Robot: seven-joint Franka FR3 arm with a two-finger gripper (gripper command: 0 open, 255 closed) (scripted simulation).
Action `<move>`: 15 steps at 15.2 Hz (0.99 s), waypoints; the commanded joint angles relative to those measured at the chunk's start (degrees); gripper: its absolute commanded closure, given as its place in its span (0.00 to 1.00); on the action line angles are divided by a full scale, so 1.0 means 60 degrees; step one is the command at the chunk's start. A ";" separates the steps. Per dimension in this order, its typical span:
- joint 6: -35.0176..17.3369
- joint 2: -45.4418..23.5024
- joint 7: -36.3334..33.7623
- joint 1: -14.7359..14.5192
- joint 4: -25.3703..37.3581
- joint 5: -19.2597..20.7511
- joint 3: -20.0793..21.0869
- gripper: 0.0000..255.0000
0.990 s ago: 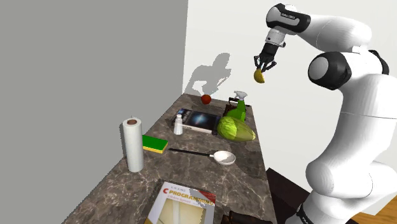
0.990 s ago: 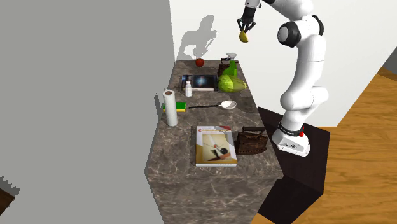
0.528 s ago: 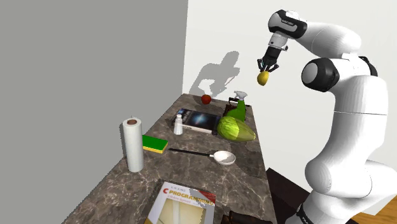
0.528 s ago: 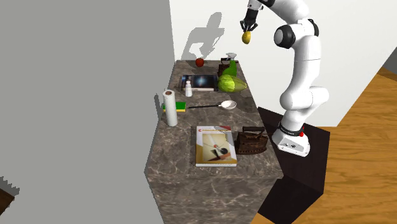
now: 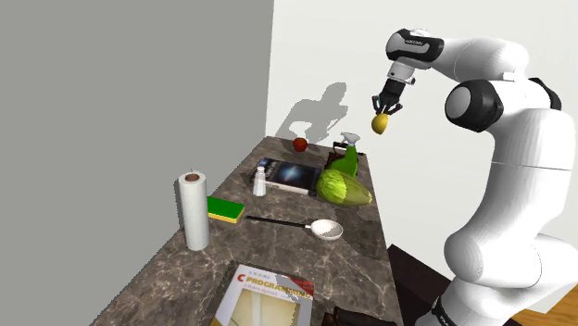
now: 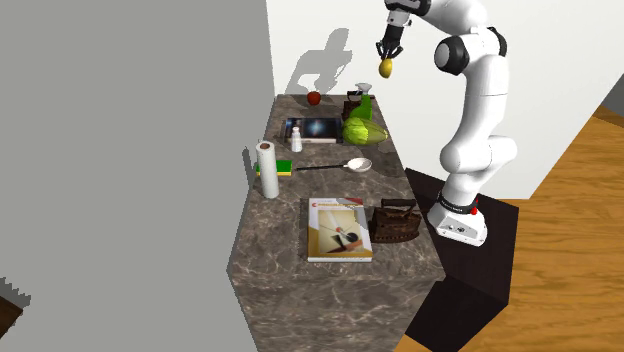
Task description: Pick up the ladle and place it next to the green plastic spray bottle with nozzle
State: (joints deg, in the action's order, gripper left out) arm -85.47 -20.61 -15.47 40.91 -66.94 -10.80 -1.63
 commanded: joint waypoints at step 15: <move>-0.2278 0.0488 0.0360 -0.0081 -0.2789 -0.0008 -0.0004 1.00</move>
State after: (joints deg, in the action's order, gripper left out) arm -98.26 -17.96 -13.42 40.48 -82.54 -10.83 -1.67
